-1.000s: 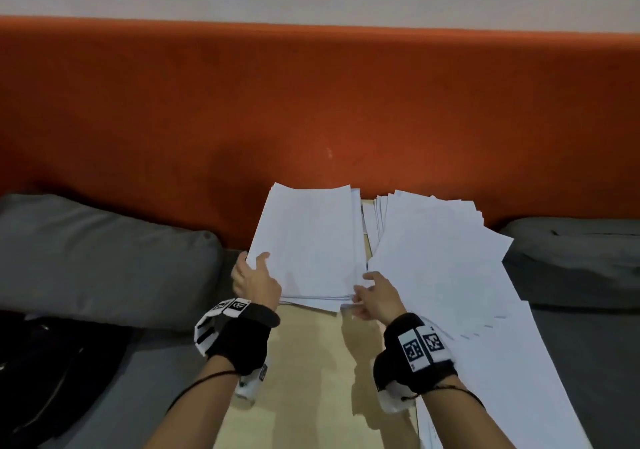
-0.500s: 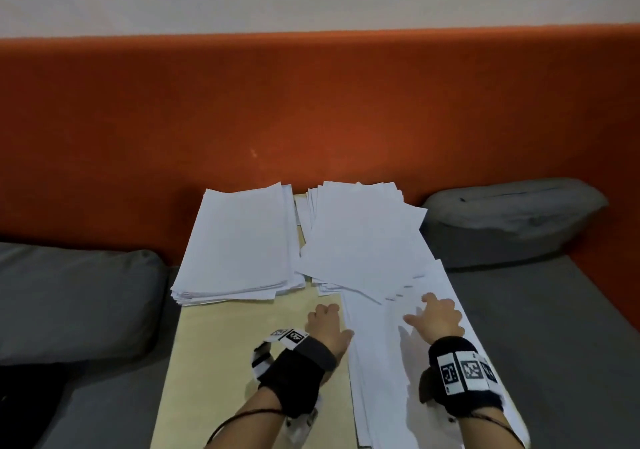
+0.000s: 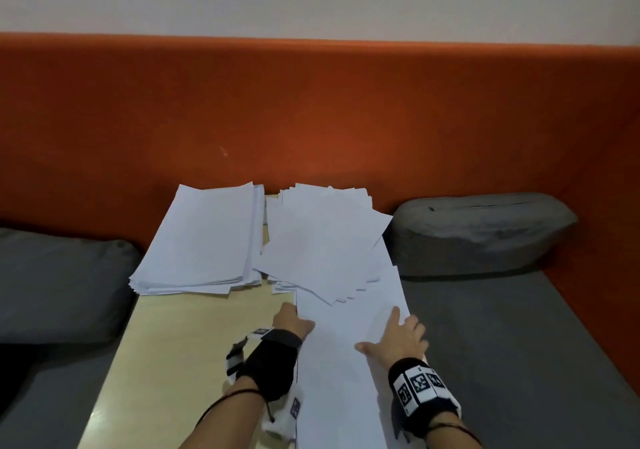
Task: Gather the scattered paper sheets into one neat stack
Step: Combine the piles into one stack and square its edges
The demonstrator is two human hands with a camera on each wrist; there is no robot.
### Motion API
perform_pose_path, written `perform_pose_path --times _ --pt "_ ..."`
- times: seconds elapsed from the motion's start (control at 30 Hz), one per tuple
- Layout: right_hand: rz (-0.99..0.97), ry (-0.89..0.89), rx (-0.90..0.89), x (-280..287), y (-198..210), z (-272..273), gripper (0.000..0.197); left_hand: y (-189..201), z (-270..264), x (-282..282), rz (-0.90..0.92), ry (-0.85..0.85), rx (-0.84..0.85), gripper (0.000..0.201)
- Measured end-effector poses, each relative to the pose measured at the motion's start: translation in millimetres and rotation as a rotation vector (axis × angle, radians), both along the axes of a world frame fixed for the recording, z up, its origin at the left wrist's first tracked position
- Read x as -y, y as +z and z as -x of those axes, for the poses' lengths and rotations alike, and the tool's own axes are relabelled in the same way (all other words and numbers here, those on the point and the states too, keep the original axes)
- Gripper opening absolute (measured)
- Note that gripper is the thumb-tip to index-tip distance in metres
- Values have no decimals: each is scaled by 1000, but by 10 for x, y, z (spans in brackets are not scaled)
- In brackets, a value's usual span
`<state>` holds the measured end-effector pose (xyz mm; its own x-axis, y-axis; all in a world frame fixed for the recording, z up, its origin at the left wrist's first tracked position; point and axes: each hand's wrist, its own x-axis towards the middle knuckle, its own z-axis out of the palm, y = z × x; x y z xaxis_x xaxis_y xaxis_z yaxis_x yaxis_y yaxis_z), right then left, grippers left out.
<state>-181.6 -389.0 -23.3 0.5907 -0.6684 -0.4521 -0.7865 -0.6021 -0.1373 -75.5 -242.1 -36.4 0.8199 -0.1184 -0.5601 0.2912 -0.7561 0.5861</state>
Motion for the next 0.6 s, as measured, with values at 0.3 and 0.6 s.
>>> perform_pose_path --times 0.3,0.6 --pt "-35 -201 85 -37 64 -137 85 -62 -59 -62 -48 -75 30 41" --pt "-74 -279 70 38 47 -192 91 -143 -238 -74 -248 -337 116 76"
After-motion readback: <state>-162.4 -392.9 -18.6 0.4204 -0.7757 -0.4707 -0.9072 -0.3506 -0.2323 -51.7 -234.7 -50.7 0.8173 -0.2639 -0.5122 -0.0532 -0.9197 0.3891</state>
